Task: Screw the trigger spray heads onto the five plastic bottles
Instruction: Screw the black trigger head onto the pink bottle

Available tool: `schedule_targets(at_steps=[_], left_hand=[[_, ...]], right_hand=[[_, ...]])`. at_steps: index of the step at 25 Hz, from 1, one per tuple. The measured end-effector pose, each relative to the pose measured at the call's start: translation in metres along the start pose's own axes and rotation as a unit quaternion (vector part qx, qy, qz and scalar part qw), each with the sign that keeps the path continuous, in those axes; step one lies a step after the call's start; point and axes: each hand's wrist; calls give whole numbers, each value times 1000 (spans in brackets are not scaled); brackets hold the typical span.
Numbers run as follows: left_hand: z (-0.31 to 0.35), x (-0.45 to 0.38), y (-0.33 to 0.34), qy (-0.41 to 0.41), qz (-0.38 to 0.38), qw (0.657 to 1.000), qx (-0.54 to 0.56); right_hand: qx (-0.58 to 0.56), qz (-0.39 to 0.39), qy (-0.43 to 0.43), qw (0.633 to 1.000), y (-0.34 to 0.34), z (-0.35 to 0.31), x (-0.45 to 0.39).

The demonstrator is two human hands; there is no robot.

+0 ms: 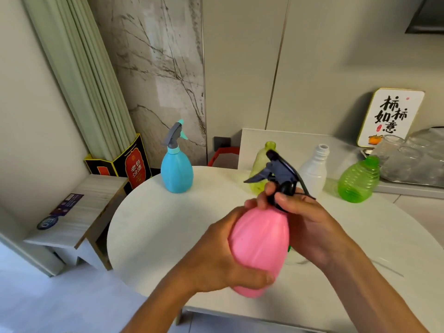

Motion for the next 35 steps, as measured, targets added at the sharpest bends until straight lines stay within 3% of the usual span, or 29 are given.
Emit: schedule_targets(at_steps=[2,7,11,17,29,32,35], left_hand=[[2,2,-4,-11,-66,998,16],[5,3,19,-29,38,999,8],[8,5,15,-49,-31,997,47],[7,6,20,-47,32,998,33],[1,0,31,16,123,989,-81],[-6,-4,46,34,204,966,-155],[-15,-11,57,49,273,926,-256]], right_hand=[[39,-39,25,998,-3,1,4],[53,33,15,998,-7,5,2],[-7,-54,19,998,-9,6,3],[75,110,31,991,11,5,1],[94,236,-35,967,23,6,3],[170,286,-62,941,21,11,0],[198,298,-25,933,20,17,-3]])
Point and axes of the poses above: each hand's wrist, its own x-axis away from the middle knuckle, its own y-axis out of the palm, z = x × y, and after that the axes turned 6 degrees about -y, right-handed
